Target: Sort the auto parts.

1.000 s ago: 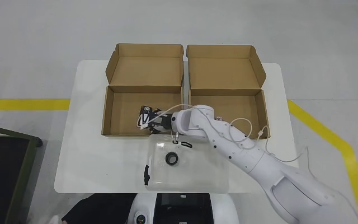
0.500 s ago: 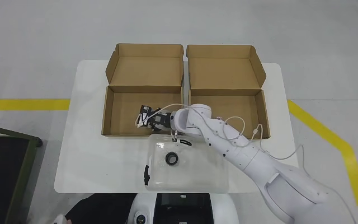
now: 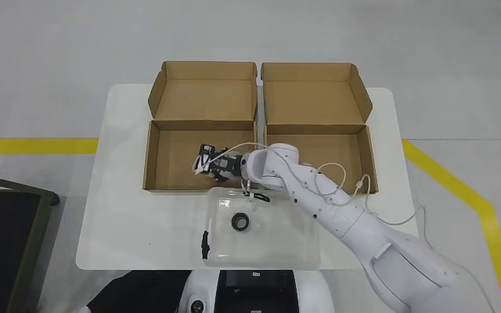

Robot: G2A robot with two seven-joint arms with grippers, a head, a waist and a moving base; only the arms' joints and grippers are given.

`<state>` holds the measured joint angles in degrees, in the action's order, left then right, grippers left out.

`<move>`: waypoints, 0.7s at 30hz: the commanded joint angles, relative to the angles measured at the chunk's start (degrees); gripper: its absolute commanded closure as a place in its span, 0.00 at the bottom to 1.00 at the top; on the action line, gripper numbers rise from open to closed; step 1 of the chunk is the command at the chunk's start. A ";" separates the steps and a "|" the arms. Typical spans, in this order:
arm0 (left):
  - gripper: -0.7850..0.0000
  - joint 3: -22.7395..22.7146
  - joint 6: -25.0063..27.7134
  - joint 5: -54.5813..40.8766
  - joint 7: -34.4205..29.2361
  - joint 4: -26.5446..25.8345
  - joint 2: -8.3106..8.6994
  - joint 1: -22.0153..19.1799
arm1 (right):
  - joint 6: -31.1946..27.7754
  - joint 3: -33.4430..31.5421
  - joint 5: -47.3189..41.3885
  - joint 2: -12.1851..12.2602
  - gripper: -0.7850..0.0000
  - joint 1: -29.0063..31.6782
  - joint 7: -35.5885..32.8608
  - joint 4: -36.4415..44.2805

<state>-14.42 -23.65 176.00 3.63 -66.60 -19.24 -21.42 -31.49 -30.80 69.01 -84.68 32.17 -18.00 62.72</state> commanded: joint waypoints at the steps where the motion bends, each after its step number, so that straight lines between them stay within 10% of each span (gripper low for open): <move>1: 0.00 0.00 0.00 0.00 0.00 0.00 0.00 0.00 | -0.12 -1.11 0.56 0.42 0.50 0.43 -0.10 2.08; 21: 0.00 0.00 0.00 0.00 0.00 0.00 0.00 0.00 | -11.92 -17.45 4.20 8.56 0.45 19.08 -11.24 38.39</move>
<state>-14.42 -23.65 176.00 3.63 -66.60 -19.24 -21.42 -42.65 -47.78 73.27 -76.39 50.12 -29.14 100.02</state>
